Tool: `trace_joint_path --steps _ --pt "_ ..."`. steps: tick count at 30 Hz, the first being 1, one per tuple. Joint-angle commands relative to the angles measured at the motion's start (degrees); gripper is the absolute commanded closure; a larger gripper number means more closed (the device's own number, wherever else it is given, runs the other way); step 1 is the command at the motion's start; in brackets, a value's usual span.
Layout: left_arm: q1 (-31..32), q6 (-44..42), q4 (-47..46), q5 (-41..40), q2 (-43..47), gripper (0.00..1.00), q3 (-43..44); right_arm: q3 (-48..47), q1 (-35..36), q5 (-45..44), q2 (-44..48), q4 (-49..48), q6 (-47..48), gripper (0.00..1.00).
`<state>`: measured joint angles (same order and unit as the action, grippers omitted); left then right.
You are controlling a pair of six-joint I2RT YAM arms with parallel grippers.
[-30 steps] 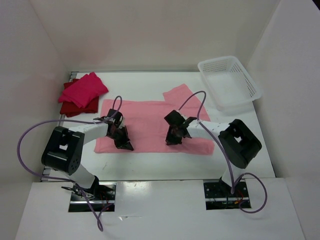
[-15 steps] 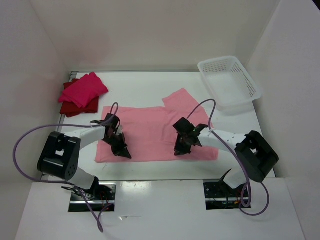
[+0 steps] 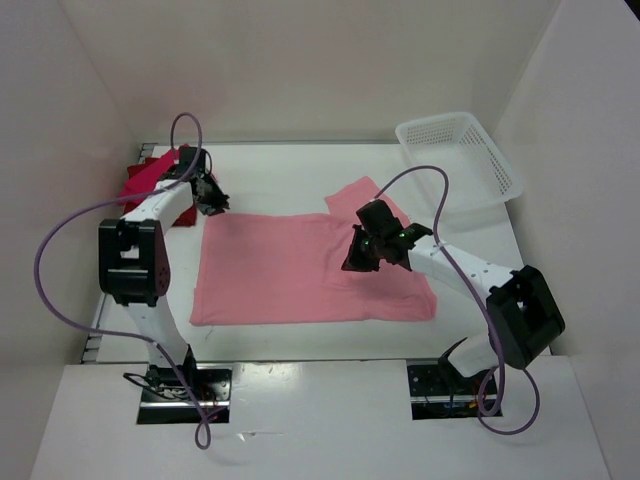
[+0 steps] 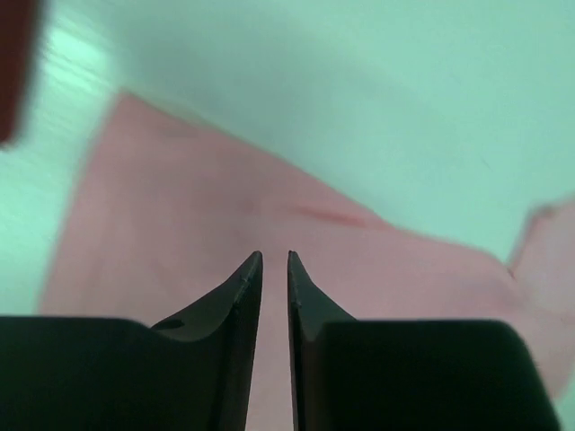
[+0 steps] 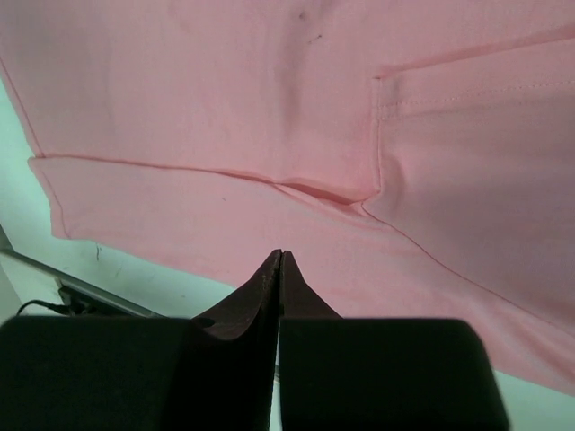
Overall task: Fold and stack the t-shirts
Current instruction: Grap the side of the flattened tshirt furthest away from the robot with both arms
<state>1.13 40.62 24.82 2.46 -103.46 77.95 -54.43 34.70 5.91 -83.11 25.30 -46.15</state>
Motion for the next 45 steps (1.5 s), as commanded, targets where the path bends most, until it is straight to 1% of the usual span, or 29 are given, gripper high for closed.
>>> trace_joint_path --steps 1,2,6,10,16,20,24,26,30,31,33,34,35,38,41,42,44,45 --pt "-3.3 -2.1 -0.1 -8.2 -6.1 0.74 4.7 -2.2 -0.3 0.7 0.5 -2.8 2.7 0.98" --pt "-4.0 -2.1 -0.1 -8.7 -8.2 0.73 6.6 -1.6 -0.3 0.7 0.5 -2.8 2.7 0.98" --pt "-6.7 -2.1 -0.9 -8.7 -12.2 0.65 8.6 -0.5 -0.9 1.3 1.0 -2.8 3.3 0.97" --pt "-7.3 -2.1 -0.9 -9.4 -15.9 0.65 10.7 -0.5 -0.9 1.3 1.0 -2.8 3.8 0.96" --pt "-7.3 -2.7 -0.9 -9.4 -17.8 0.63 11.3 0.0 -0.9 1.8 1.0 -2.8 3.8 0.96" --pt "-7.3 -3.3 -0.9 -8.4 -18.4 0.58 11.8 0.6 -0.9 1.8 1.0 -3.3 3.8 0.96" --pt "-6.8 -3.8 -1.5 -8.3 -18.4 0.58 11.3 1.1 -0.9 1.8 1.0 -3.3 3.3 0.96" --pt "-6.2 -3.8 -2.0 -8.3 -18.4 0.62 9.7 1.1 -0.9 1.8 1.0 -3.9 2.7 0.96" --pt "-6.2 -3.3 -2.1 -8.9 -18.4 0.74 9.0 0.5 -0.9 1.3 1.5 -3.9 2.7 0.9" --pt "-6.2 -3.3 -2.1 -8.9 -18.4 0.78 8.4 -0.3 -0.9 0.8 1.5 -3.9 2.7 0.86" --pt "-6.2 -3.3 -2.1 -8.9 -18.4 0.81 8.4 -1.6 -1.4 0.8 0.8 -3.9 2.7 0.81" --pt "-6.2 -3.3 -2.1 -8.9 -18.4 0.83 8.4 -3.5 -1.4 0.8 0.8 -3.9 2.7 0.77" --pt "-6.2 -3.3 -2.1 -8.9 -18.4 0.89 8.4 -4.5 -1.4 0.1 -0.1 -3.9 2.7 0.75" --pt "-6.2 -3.3 -2.1 -8.9 -17.3 0.99 8.4 -10.2 -2.0 -2.7 -3.5 -2.4 3.4 0.67" --pt "-6.2 -3.3 -2.1 -8.9 -15.1 1.0 8.4 -15.2 -5.1 -3.8 -8.7 -2.4 4.0 0.6" --pt "-6.2 -3.3 -2.1 -8.9 -14.5 1.0 7.7 -17.4 -7.4 -4.5 -10.2 -3.1 4.0 0.6" --pt "-6.2 -3.3 -2.1 -8.9 -12.3 1.0 7.0 -19.7 -9.6 -7.1 -14.2 -4.7 4.5 0.57" --pt "-6.2 -3.3 -2.1 -8.9 -11.5 1.0 6.3 -21.7 -10.3 -8.5 -15.3 -6.8 5.0 0.57"
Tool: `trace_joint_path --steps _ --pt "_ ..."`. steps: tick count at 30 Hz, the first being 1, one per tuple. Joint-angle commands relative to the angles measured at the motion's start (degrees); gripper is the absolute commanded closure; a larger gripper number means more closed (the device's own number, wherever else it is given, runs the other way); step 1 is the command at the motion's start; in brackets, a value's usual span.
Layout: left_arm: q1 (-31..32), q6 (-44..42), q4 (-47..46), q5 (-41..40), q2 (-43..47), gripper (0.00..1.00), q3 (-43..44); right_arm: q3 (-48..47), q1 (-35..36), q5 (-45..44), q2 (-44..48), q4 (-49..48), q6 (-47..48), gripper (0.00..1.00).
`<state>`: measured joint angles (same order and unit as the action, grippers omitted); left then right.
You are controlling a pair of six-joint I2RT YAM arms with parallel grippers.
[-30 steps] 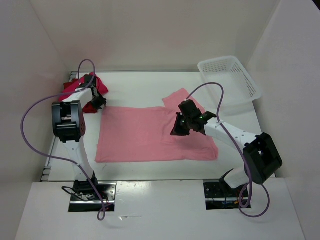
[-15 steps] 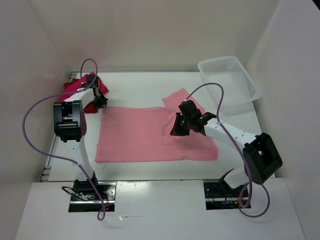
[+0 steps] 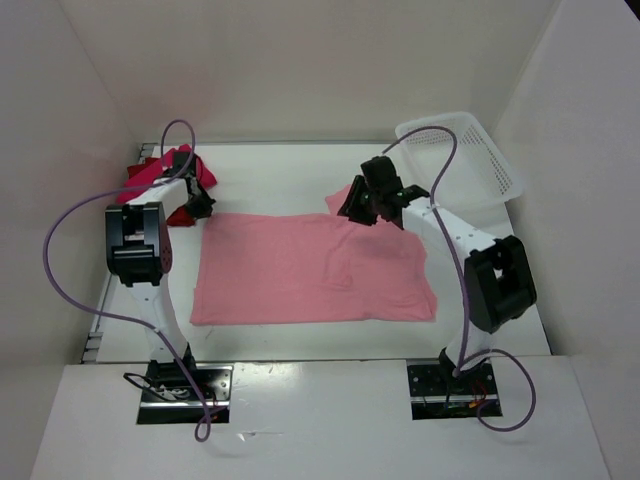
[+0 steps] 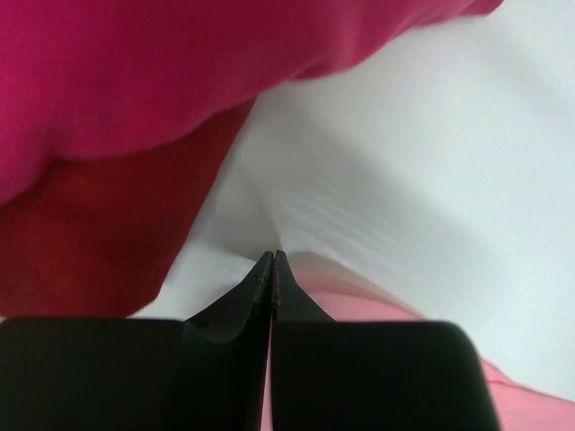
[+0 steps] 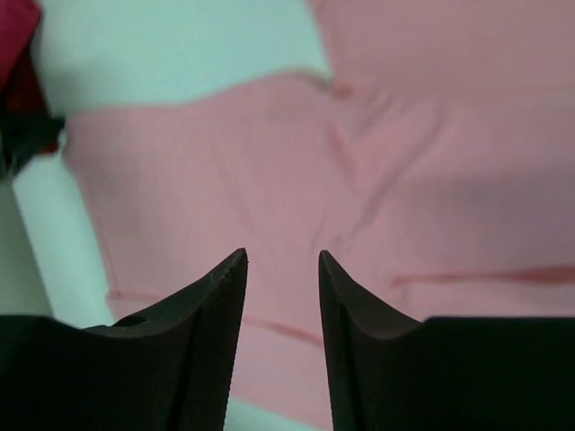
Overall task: Fold and stack the t-shirts
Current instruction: Grap the side of the flattened tshirt furthest away from the robot with both arms
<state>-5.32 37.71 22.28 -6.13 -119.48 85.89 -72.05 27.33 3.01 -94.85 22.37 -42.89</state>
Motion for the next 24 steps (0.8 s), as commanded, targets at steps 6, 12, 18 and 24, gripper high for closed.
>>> trace_joint_path --steps 6,12,18,24 --pt "0.2 0.2 0.0 0.9 9.9 1.0 -3.7 -17.5 -8.5 -14.7 -16.8 -4.3 7.9 0.55" --pt "0.8 0.2 0.0 1.5 11.9 1.0 -5.0 -33.9 -9.6 -21.4 -31.5 -0.9 13.4 0.55" --pt "1.5 0.2 0.0 2.7 11.3 1.0 -5.0 -47.9 -9.6 -26.8 -42.5 4.4 17.6 0.54" --pt "1.5 0.2 0.0 4.0 10.8 1.0 -4.5 -62.1 -10.1 -27.5 -51.6 9.8 20.7 0.54"
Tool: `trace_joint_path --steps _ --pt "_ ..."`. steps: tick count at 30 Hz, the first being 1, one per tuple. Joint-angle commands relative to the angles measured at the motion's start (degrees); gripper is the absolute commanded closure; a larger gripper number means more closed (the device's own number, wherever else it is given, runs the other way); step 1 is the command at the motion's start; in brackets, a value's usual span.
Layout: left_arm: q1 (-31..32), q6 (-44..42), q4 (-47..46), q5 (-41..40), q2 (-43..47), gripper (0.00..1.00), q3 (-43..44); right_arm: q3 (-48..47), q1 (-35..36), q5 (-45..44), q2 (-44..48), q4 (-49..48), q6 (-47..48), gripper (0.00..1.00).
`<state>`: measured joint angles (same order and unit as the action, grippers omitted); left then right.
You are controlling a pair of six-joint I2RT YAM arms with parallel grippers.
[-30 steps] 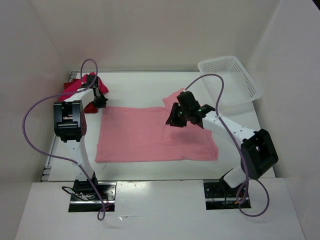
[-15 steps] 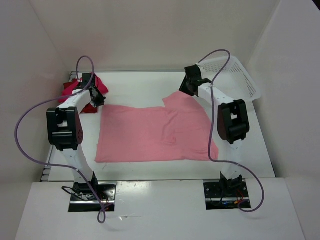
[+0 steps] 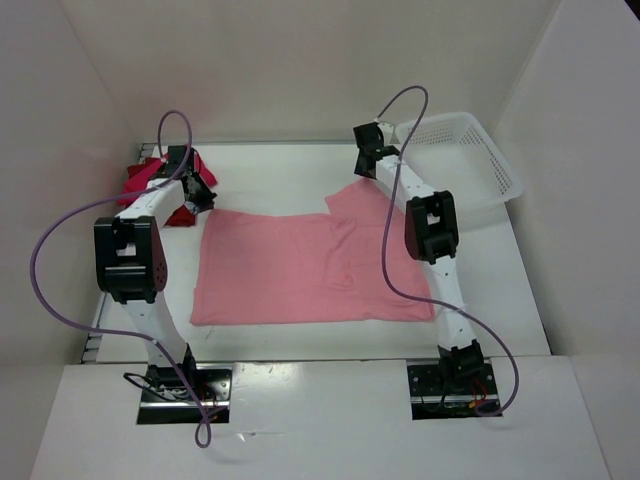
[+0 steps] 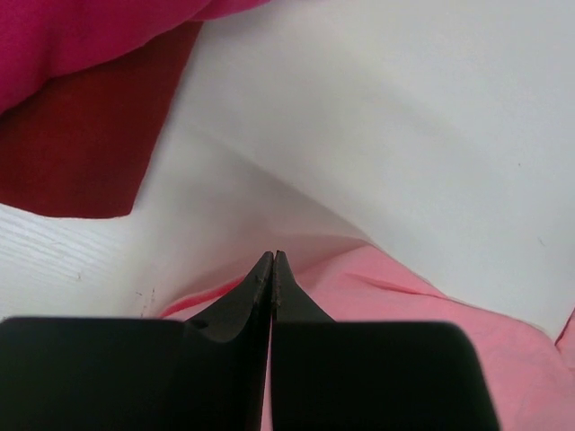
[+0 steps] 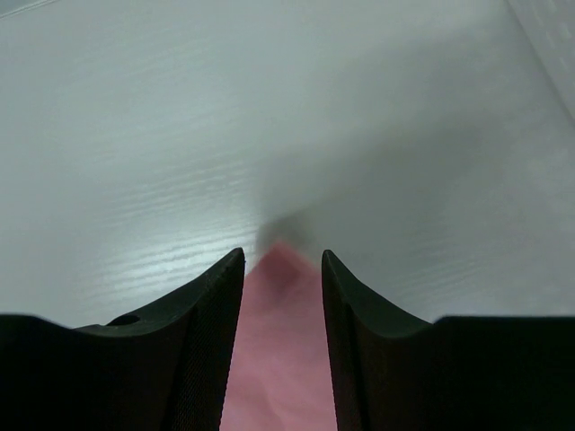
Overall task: Fold and stack the t-shirts
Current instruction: Grap the side of the flattened tshirt furthest away from the robot with both arms
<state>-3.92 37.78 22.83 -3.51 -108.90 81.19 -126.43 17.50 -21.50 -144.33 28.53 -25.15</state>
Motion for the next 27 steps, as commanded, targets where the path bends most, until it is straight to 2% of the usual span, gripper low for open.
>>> trace_joint_path --steps 1,4,8,18,24,27 --pt "0.1 0.1 -0.1 1.4 0.2 1.0 0.2 -10.0 -0.3 -3.0 -4.4 4.6 2.9 0.54" --pt "0.1 0.1 -0.1 1.4 0.2 1.0 0.2 -14.8 -0.3 -1.4 -6.0 5.4 2.9 0.54" --pt "0.1 0.1 -0.1 1.4 0.2 1.0 0.2 -14.8 -0.3 0.2 -7.3 6.6 2.4 0.58" --pt "0.6 0.1 -0.1 1.4 -0.9 1.0 0.2 -10.4 -0.3 1.4 -6.2 7.1 1.8 0.58" --pt "0.6 0.1 -0.1 1.4 -1.4 1.0 0.2 -9.1 -0.3 2.5 -6.2 7.1 1.8 0.62" --pt "0.6 0.1 -0.1 1.4 -1.4 1.0 0.2 -9.1 -0.3 2.5 -6.2 6.6 1.2 0.69"
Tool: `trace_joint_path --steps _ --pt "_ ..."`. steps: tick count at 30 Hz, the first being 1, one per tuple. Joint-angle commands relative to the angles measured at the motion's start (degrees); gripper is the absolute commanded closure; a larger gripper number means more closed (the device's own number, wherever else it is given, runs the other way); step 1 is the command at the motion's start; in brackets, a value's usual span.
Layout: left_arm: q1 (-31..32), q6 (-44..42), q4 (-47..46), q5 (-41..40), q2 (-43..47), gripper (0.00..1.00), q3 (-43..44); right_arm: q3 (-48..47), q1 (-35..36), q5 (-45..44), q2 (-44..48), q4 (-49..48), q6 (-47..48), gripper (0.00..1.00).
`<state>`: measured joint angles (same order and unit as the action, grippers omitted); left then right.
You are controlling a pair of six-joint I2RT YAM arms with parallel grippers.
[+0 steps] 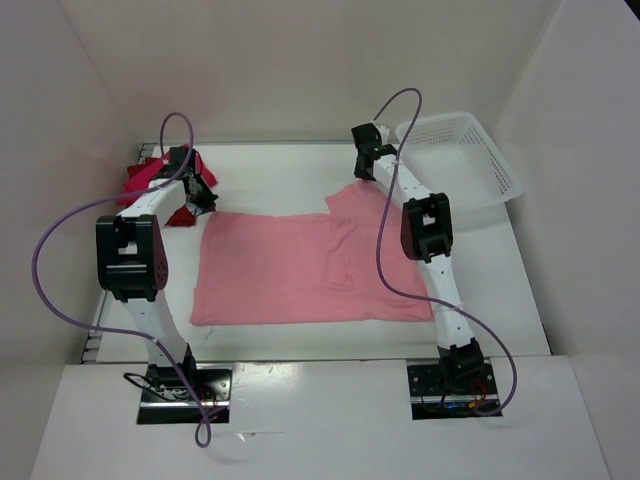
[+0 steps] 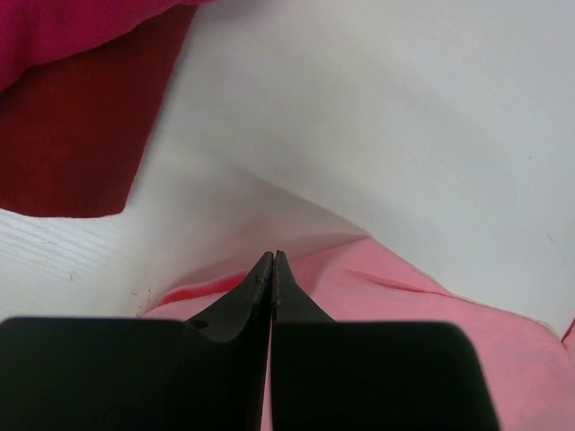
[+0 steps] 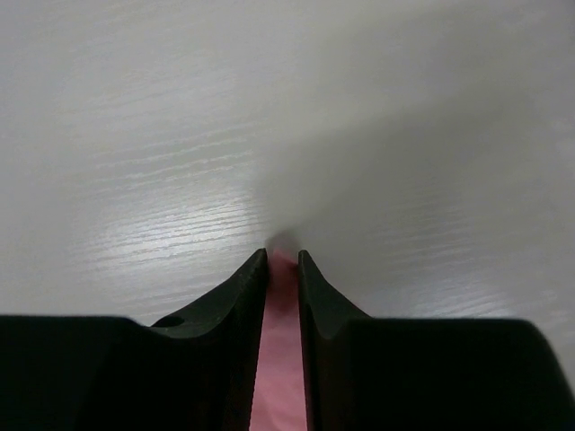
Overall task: Fold and stack the t-shirts
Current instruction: Grap the side of the flattened tshirt furthest away from the robot with both arms
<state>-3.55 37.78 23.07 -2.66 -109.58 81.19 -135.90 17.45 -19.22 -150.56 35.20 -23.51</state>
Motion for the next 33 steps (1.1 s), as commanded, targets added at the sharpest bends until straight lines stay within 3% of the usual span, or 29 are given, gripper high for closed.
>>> trace_joint_path --steps 1,7,11,16,22,33 --pt "0.2 0.1 -0.3 0.5 -0.7 1.0 0.2 0.4 -0.2 0.2 0.0 0.0 -0.5 0.76" --pt "0.2 0.1 -0.3 0.5 -0.7 1.0 0.7 -2.2 -0.8 0.2 0.6 1.1 -0.5 0.98" --pt "0.2 0.1 -0.3 0.5 -0.7 1.0 1.3 1.1 -2.2 1.9 6.0 2.3 -0.5 1.0" --pt "1.3 -2.2 -0.3 -3.9 1.4 1.0 -0.4 23.0 -5.0 5.8 24.0 -0.2 -1.6 1.0" --pt "0.8 -2.2 0.2 -3.3 4.0 1.0 -3.7 44.5 -5.6 6.9 37.4 -2.8 -3.7 1.0" --pt "-1.5 -1.1 3.6 3.8 14.2 1.0 -11.2 64.9 -6.9 8.7 59.2 0.3 -7.2 1.0"
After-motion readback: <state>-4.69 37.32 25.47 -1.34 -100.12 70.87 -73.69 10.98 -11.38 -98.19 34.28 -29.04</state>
